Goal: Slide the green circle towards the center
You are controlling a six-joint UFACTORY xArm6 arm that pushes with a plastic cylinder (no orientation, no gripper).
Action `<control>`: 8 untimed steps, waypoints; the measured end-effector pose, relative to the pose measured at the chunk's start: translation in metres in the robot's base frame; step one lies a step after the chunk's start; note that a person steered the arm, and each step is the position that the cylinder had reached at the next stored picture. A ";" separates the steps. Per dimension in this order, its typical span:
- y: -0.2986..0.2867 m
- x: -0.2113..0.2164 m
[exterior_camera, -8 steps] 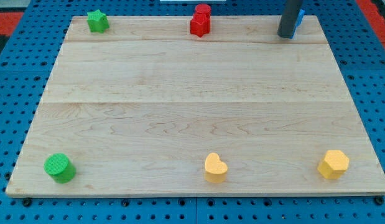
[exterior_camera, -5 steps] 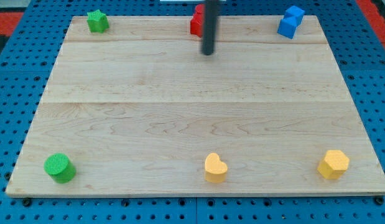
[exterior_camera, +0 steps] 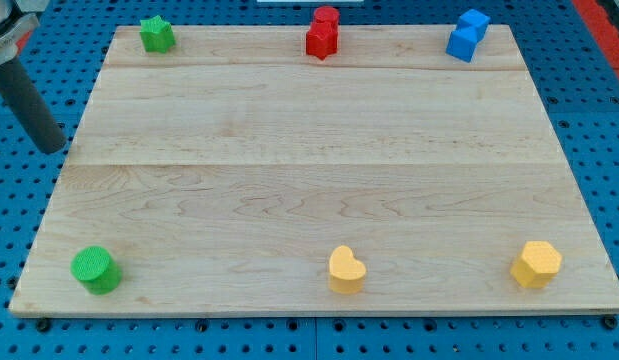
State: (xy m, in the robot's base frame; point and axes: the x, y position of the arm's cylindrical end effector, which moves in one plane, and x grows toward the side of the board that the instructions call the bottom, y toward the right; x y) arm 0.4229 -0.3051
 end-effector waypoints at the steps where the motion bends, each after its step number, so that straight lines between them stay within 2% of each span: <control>1: 0.001 0.036; 3: 0.001 0.171; 4: 0.008 0.193; 5: 0.054 0.186; 6: 0.099 0.154; 7: 0.108 0.126; 8: 0.077 0.154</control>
State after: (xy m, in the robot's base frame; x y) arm 0.5770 -0.2279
